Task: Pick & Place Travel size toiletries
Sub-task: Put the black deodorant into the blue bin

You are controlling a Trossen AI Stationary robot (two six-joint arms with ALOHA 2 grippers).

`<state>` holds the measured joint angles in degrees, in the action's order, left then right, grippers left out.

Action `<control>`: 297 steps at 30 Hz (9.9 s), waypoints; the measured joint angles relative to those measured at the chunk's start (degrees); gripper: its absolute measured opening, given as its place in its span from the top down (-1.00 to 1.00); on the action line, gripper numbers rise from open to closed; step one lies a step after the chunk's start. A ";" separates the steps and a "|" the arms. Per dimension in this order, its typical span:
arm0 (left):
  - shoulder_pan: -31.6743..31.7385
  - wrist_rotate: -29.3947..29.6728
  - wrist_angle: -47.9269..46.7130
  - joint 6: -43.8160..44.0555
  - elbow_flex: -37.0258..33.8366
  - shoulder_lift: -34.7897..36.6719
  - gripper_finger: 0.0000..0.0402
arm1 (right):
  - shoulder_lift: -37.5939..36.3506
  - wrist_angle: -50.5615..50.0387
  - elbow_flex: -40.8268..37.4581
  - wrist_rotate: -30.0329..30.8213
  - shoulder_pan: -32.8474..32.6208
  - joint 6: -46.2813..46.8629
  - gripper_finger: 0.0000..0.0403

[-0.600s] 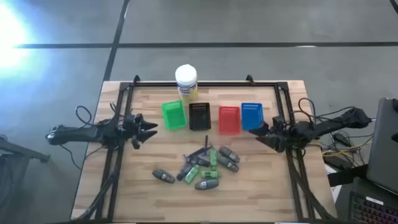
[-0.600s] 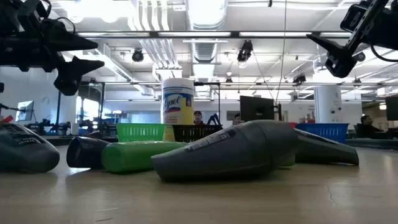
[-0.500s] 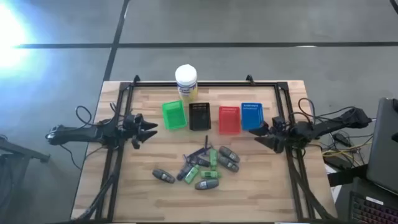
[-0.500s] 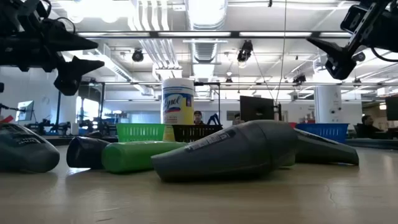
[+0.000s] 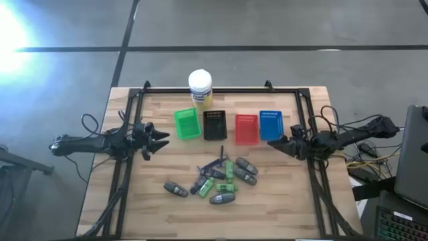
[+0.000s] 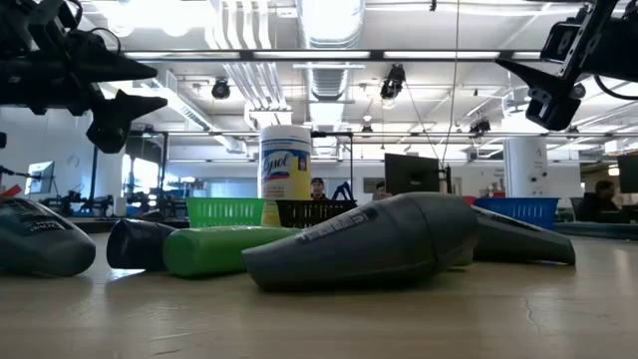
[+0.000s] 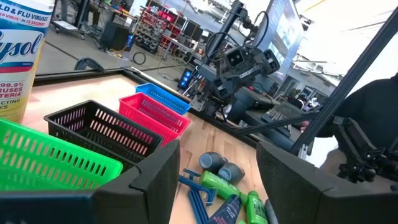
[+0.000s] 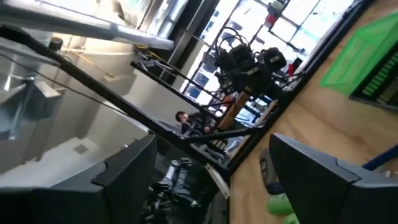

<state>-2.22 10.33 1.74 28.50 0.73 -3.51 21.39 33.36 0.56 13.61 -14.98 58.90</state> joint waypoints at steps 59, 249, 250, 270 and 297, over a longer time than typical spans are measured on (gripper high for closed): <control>0.02 0.00 0.02 -0.01 -0.01 -0.02 -0.09 | 40.02 -35.03 30.08 -5.09 -1.88 20.77 -0.45; 0.02 0.00 0.35 -0.01 -0.02 -0.02 -0.09 | 94.99 -83.90 78.73 -12.39 -4.11 -19.59 -0.49; 0.01 0.01 0.36 0.00 -0.02 -0.02 -0.09 | 94.99 -83.92 78.70 -12.67 -3.85 -19.46 -0.43; 0.00 0.02 0.35 0.01 -0.02 -0.04 -0.09 | 72.30 -109.03 76.16 -3.04 1.62 15.26 0.01; 0.01 0.00 0.36 0.01 -0.02 -0.04 -0.09 | 58.86 -89.70 51.63 -0.42 38.94 2.05 -0.36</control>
<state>-2.20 10.33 2.09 28.51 0.71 -3.55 80.25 -56.35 52.18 13.19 23.96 60.95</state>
